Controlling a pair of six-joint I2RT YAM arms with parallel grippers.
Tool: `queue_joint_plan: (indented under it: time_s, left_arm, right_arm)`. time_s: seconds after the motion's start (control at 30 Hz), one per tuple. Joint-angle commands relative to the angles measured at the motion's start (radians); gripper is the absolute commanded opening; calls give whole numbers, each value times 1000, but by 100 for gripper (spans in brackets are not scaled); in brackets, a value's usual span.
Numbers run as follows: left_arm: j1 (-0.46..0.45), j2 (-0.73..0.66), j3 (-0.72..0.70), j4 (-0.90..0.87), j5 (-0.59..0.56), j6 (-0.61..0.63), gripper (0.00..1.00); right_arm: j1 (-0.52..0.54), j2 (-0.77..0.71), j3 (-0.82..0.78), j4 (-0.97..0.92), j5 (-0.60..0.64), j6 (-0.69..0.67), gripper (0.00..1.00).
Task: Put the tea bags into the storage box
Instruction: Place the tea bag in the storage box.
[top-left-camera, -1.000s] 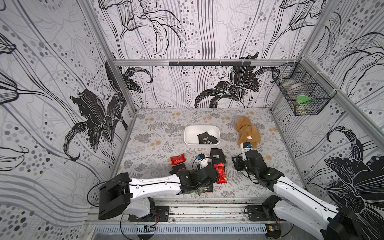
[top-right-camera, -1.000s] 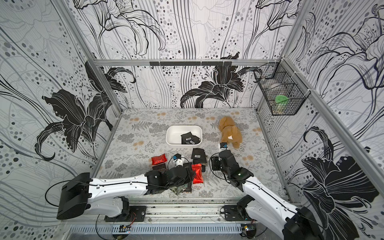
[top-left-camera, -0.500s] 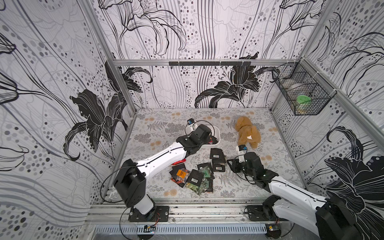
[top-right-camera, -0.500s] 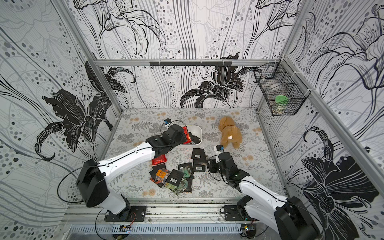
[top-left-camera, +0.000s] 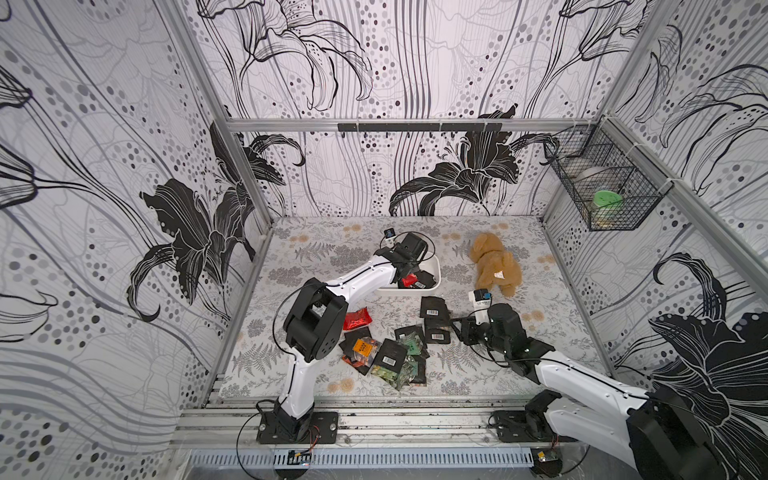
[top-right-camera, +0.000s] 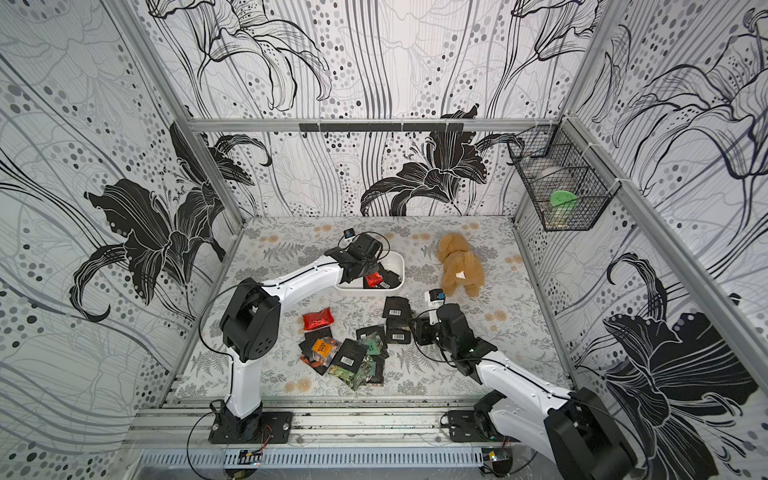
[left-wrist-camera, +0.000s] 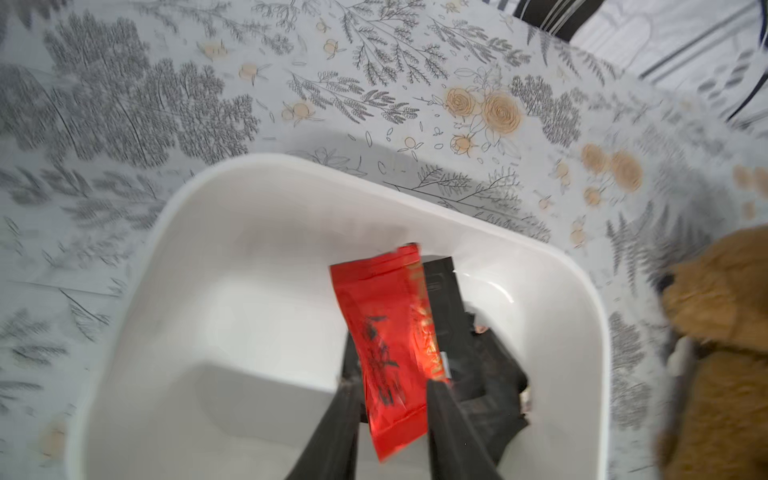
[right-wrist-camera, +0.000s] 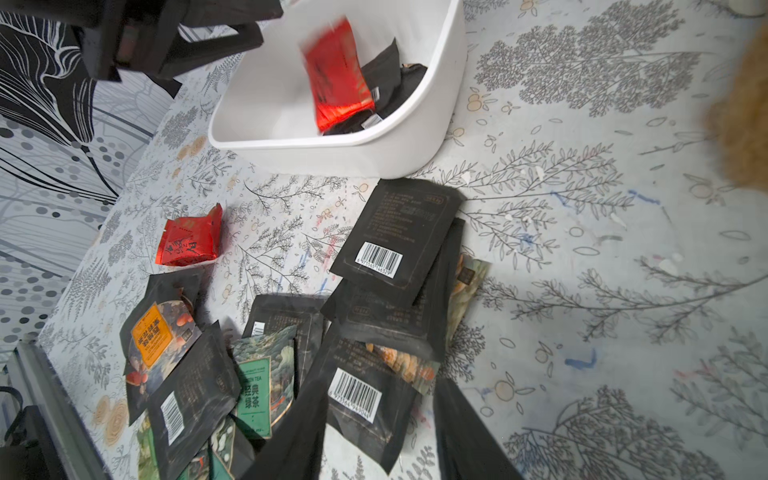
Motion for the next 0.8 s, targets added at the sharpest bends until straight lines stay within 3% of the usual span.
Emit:
queue_joint_plan:
  time_s: [0.0,0.13,0.43,0.57,0.63,0.77]
  left_arm:
    - [28,-69,-5,-10,-47,34,55]
    - [33,-207,-109,17,-83,29,61]
    - [16,-591,-585,184,180,-19,64]
    - [-77,-719,-772,234,225,-88,65]
    - [-130,-767,-844,253,226,-130,61]
    - [-223,-827,-960,280,207,-204,39]
  right_arm:
    - [-5,21,-9,17,-19,-27,47]
    - [-4,31,-11,31,-28,-25,46]
    - [7,93,-15,100,-144,-27,45]
    - [49,83,16,3,-119,89,45]
    - [99,72,37,-57,-91,184,46]
    - [293,41,50,-46,43,376,45]
